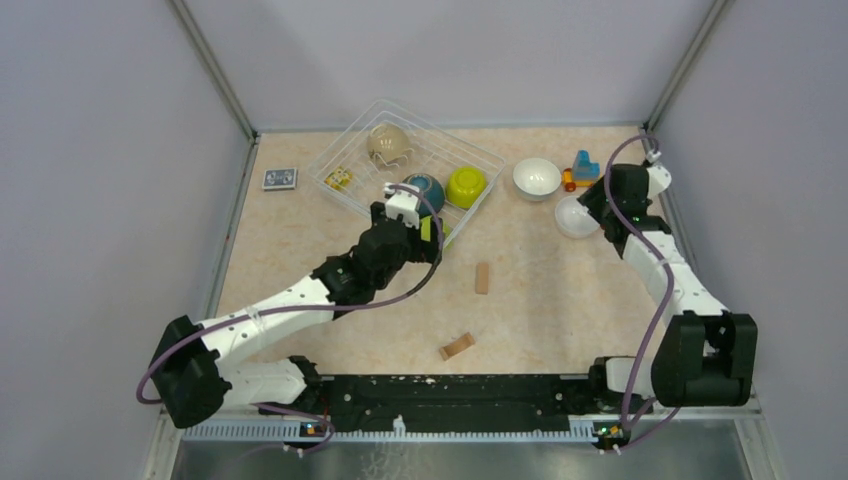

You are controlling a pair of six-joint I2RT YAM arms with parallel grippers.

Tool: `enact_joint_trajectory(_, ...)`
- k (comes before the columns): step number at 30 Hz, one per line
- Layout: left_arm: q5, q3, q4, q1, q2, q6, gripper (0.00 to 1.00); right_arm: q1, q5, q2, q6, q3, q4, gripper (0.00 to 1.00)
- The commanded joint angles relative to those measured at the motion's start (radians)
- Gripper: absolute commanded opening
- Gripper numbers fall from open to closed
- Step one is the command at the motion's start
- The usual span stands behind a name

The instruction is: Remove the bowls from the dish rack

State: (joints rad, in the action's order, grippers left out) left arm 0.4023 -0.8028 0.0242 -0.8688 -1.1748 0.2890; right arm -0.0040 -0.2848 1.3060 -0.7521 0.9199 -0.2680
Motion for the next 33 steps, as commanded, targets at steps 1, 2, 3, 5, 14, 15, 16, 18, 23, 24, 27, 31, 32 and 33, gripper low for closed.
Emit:
enact_joint_trajectory(1,0.042,-0.091,-0.012,0.016,-0.017,-0.002,0.99,0.117,0.101,-0.109,0.212,-0.053,0.201,0.61)
enact_joint_trajectory(2,0.03,-0.102,-0.018,0.031,-0.021,0.003,0.99,0.146,0.111,-0.132,0.235,-0.077,0.236,0.62)
enact_joint_trajectory(3,0.013,-0.112,-0.019,0.05,-0.027,0.013,0.99,0.167,0.147,-0.152,0.25,-0.101,0.275,0.63)
enact_joint_trajectory(5,-0.034,-0.13,-0.056,0.096,-0.04,0.033,0.99,0.194,0.22,-0.183,0.274,-0.148,0.347,0.64)
enact_joint_trajectory(14,-0.03,-0.25,-0.186,0.242,-0.142,0.148,0.99,0.297,0.334,-0.254,0.324,-0.32,0.475,0.78)
enact_joint_trajectory(15,-0.029,-0.254,-0.177,0.248,-0.148,0.146,0.99,0.301,0.346,-0.266,0.318,-0.344,0.499,0.79)
enact_joint_trajectory(16,-0.028,-0.258,-0.167,0.252,-0.154,0.143,0.99,0.301,0.35,-0.274,0.31,-0.365,0.519,0.8)
enact_joint_trajectory(18,-0.007,-0.262,-0.144,0.256,-0.165,0.134,0.99,0.302,0.356,-0.281,0.3,-0.401,0.565,0.8)
enact_joint_trajectory(23,0.035,-0.317,-0.132,0.263,-0.212,0.097,0.99,0.306,0.388,-0.269,0.276,-0.485,0.672,0.81)
enact_joint_trajectory(24,0.04,-0.332,-0.134,0.264,-0.224,0.089,0.99,0.308,0.386,-0.266,0.273,-0.494,0.687,0.81)
enact_joint_trajectory(27,0.056,-0.37,-0.138,0.269,-0.253,0.07,0.99,0.314,0.379,-0.262,0.264,-0.509,0.703,0.82)
enact_joint_trajectory(31,0.069,-0.414,-0.129,0.281,-0.287,0.052,0.99,0.325,0.316,-0.257,0.237,-0.501,0.684,0.82)
enact_joint_trajectory(32,0.071,-0.425,-0.127,0.285,-0.299,0.045,0.99,0.327,0.296,-0.257,0.226,-0.503,0.681,0.82)
enact_joint_trajectory(33,0.074,-0.437,-0.124,0.292,-0.312,0.037,0.99,0.328,0.277,-0.258,0.2,-0.507,0.683,0.82)
